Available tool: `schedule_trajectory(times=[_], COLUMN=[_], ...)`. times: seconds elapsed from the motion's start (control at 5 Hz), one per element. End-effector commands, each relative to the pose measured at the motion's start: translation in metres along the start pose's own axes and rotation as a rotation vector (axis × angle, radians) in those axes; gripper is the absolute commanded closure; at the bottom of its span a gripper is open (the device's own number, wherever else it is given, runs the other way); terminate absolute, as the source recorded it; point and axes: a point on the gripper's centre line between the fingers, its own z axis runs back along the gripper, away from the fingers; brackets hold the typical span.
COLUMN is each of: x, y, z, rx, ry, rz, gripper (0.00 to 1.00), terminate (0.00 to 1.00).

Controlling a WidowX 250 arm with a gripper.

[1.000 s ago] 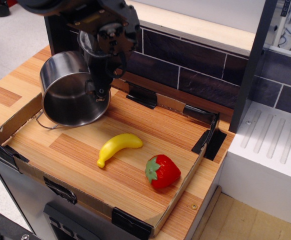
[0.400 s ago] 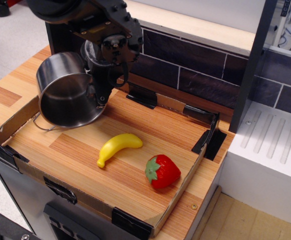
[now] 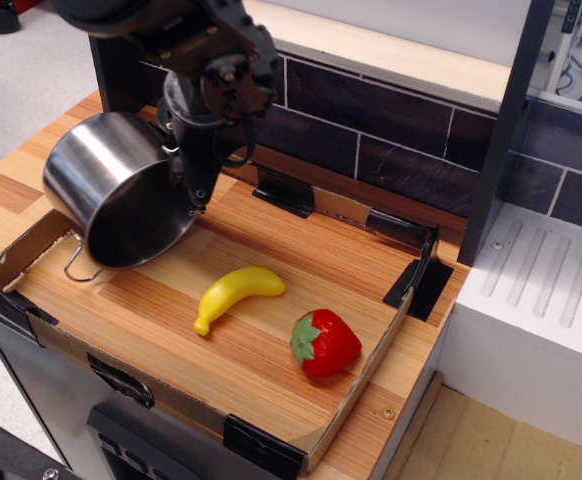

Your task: Upright metal pot

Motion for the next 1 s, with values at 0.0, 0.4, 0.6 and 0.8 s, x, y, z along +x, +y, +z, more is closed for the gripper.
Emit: schedule_trajectory(times=[0.0, 0.4, 0.6, 0.8], x=[-0.016, -0.033, -0.028, -0.017], y=[0.028, 0.042, 0.042, 0.03], z=[0.01, 0.009, 0.011, 0.017], rx=[-0.16, -0.569, -0.733, -0.793], ry=[-0.072, -0.222, -0.312, -0.388], rz=[0.046, 0.028, 0.019, -0.025], gripper=[1.0, 1.0, 1.0, 1.0], terminate=[0.0, 0.0, 0.0, 0.0])
